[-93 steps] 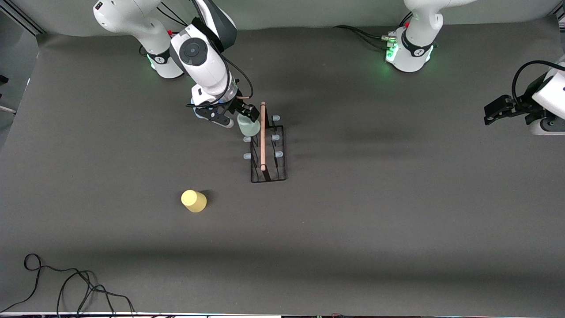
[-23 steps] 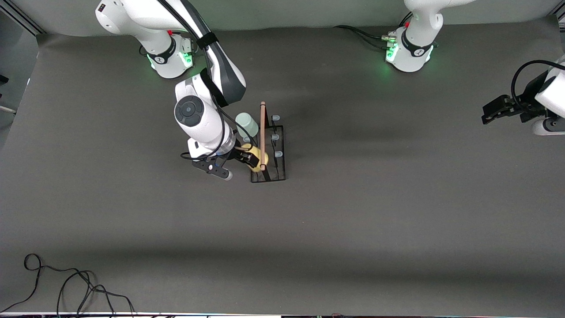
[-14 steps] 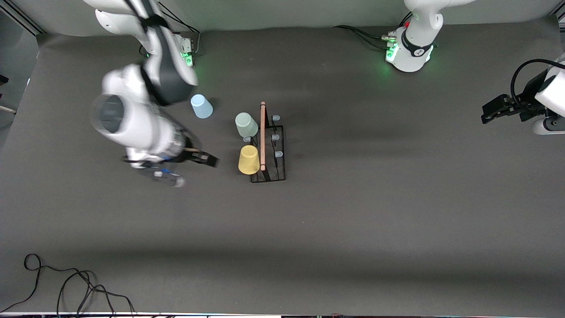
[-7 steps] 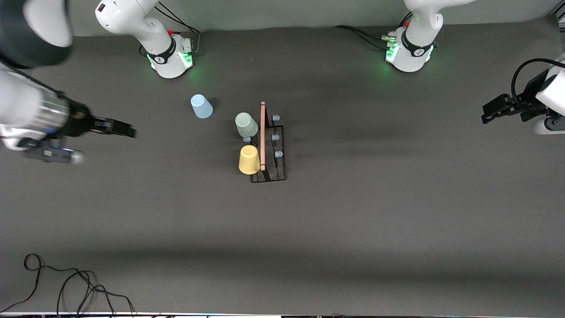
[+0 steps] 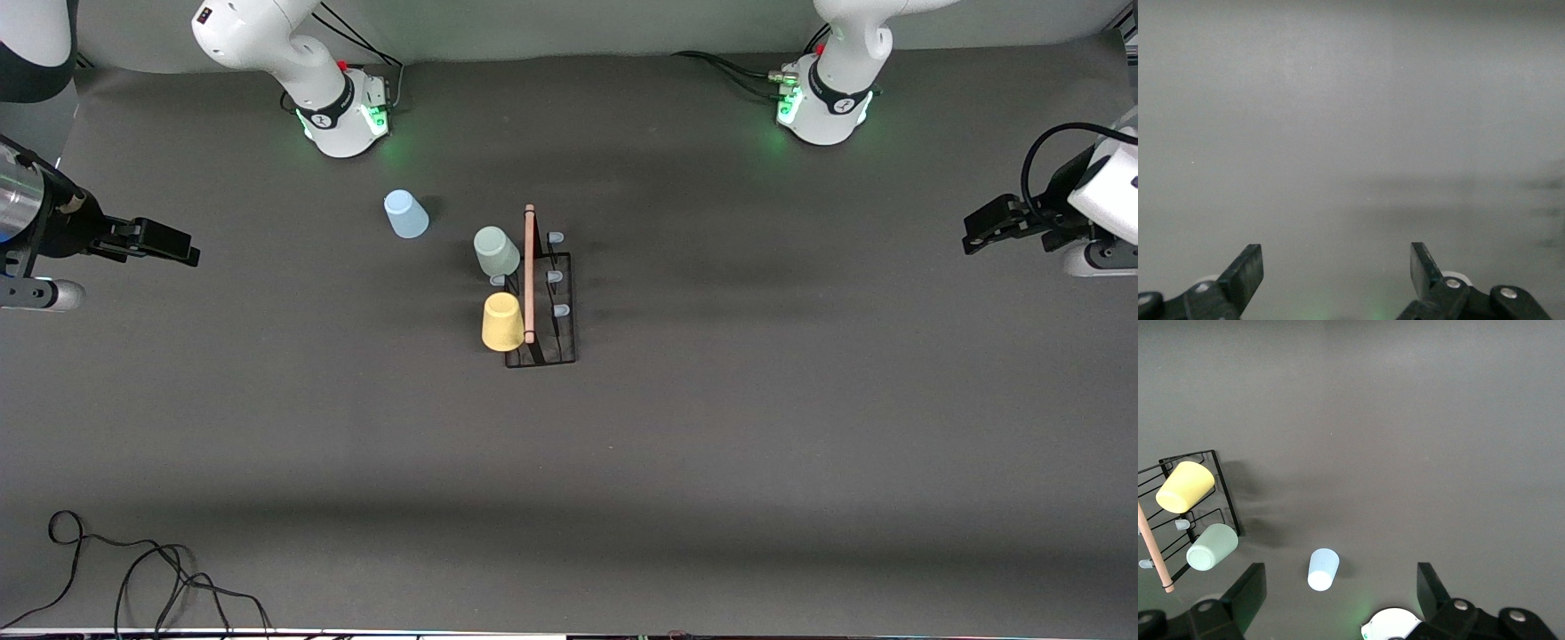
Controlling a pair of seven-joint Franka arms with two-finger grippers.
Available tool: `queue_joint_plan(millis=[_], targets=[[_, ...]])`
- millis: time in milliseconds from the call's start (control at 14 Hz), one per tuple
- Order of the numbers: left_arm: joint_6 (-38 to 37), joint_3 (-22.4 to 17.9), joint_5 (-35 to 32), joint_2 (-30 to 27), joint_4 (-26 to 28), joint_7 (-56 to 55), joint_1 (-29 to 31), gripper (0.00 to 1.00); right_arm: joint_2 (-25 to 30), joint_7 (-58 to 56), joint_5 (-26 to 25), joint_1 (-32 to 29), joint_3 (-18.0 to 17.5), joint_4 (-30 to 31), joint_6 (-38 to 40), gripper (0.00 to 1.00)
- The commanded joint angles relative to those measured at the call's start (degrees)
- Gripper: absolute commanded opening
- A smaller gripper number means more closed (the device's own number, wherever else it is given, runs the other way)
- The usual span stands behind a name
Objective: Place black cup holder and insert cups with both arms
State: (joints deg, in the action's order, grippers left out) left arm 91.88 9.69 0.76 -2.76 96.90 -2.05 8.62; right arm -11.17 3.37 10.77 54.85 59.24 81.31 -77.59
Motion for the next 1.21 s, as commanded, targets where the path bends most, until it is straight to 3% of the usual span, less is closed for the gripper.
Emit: queue_joint_plan(millis=[0,286,429,571,786,929,1143], targets=[[-0.82,-0.02,-0.67,1.00,-2.16,-0.85,-0.71,0.99,-1.13,-1.79,-1.27,0.26,0.53,-1.50,2.43,1.00],[-1.52,-0.11,-0.85,1.08,-1.63,-0.75,-0.45,0.99,-1.22,-1.88,-1.36,0.08,0.35,-1.50,3.06,1.00],[-1.26,-0.11,-0.85,1.61,-1.98,-1.02,-0.54,1.00,-1.05,-1.70,-1.36,-2.10,-1.57,-1.59,3.15,1.00],[-0.82,-0.11,-1.11,1.61,-2.42,-0.50,-0.19,1.00,0.17,-1.70,-1.62,-9.81,-9.45,-1.50,3.15,1.00],[-0.56,-0.11,-3.04,1.96,-3.13,-0.67,-0.45,1.00,3.08,-1.79,-8.81,-23.26,-26.75,-0.98,3.15,1.00],[-0.56,-0.28,-3.13,1.96,-3.30,-0.67,-0.71,1.00,4.40,-1.70,-10.15,-31.08,-35.46,0.16,3.15,1.00],[-1.26,-2.55,-2.78,2.05,-4.52,-1.11,-3.33,1.00,5.98,-1.70,-10.24,-39.88,-44.36,1.92,2.45,1.00]])
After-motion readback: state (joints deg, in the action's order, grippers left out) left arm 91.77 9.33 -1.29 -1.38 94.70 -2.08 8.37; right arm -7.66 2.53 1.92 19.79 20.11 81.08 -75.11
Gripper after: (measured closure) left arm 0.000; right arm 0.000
